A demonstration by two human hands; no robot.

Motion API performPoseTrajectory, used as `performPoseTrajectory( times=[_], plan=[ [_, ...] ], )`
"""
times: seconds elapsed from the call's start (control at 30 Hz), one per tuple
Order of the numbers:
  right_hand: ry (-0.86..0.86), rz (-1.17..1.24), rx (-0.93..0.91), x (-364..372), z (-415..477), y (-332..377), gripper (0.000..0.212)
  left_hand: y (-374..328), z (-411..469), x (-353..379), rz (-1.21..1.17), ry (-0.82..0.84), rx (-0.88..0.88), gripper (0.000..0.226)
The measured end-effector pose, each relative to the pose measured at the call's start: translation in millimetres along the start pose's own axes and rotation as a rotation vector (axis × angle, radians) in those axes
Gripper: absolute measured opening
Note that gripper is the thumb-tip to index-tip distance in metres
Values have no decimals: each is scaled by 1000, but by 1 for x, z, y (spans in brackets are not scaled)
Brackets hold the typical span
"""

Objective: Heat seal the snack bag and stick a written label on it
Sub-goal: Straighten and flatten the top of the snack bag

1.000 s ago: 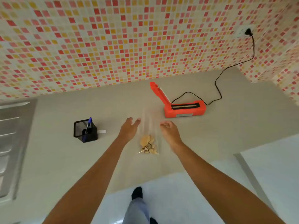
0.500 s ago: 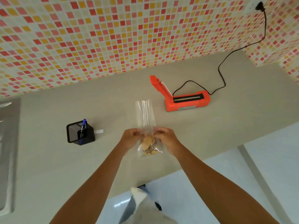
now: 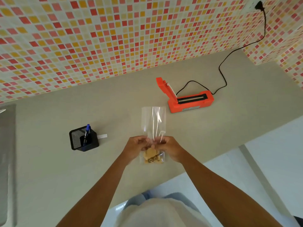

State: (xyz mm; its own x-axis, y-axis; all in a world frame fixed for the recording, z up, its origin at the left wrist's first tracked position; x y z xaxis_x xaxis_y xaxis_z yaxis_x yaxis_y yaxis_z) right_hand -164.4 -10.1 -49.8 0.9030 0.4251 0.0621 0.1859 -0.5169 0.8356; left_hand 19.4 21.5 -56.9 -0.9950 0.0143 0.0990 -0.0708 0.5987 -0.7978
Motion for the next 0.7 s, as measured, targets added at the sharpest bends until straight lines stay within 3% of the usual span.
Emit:
performPoseTrajectory(
  times=[0.17,0.4,0.7],
  plan=[
    [-20,-35,0,5,4,-5,27,8,0,-5,81,37,-28,24],
    [-152,-94,25,-3,14,-9,25,6,6,-5,31,-128,-63,20],
    [-224,-127,94,-7,24,-19,32,13,15,-9,183,-242,-98,25]
  ],
)
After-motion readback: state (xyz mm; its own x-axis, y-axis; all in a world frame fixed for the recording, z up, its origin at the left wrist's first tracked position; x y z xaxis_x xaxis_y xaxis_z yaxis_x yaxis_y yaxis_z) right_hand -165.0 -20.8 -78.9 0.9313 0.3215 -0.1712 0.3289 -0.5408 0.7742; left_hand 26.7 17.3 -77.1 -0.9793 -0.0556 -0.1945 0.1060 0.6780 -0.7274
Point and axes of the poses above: each hand's wrist, its own z-axis towards the middle knuckle, its own x-axis out of the palm, y = z × x, the point moved 1 cm from there along z, towards the middle knuckle, and after that the axes turned 4 degrees about -x, right-handed, at the moved point
